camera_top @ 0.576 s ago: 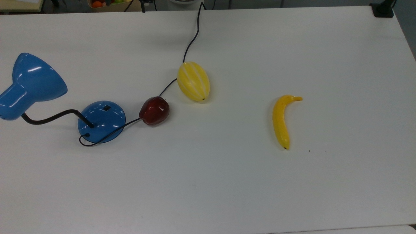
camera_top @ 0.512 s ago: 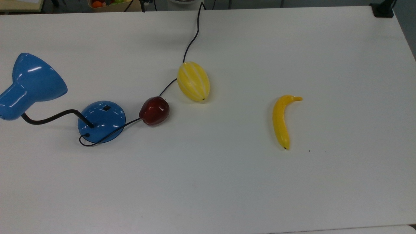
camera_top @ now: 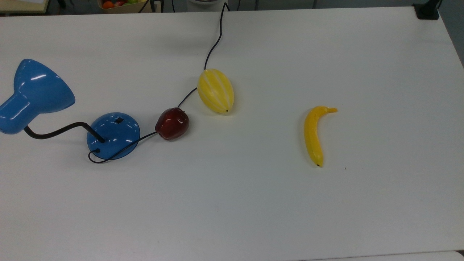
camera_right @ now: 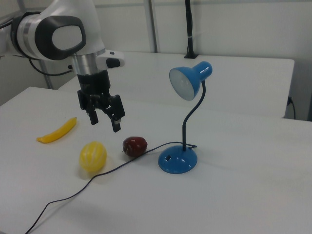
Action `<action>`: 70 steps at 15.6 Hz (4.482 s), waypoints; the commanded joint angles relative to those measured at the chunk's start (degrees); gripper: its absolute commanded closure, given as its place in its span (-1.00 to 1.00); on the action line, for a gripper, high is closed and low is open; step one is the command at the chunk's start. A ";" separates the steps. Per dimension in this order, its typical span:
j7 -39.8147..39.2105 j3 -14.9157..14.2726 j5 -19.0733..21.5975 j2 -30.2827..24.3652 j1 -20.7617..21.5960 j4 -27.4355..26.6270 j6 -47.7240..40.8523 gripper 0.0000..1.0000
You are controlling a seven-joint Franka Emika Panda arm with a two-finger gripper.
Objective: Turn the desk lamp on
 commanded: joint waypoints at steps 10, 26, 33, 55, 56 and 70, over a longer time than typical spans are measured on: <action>-0.31 -0.08 8.06 5.70 -3.15 6.73 2.70 0.75; 9.98 0.36 4.21 21.34 -8.78 5.50 34.27 1.00; 12.52 0.36 2.44 25.30 -8.25 3.83 39.71 1.00; 20.43 2.73 -3.97 30.49 -7.20 4.18 43.66 1.00; 20.78 2.73 -3.98 30.84 -7.20 4.18 44.28 1.00; 20.88 3.35 -5.29 32.16 -7.20 4.27 44.55 1.00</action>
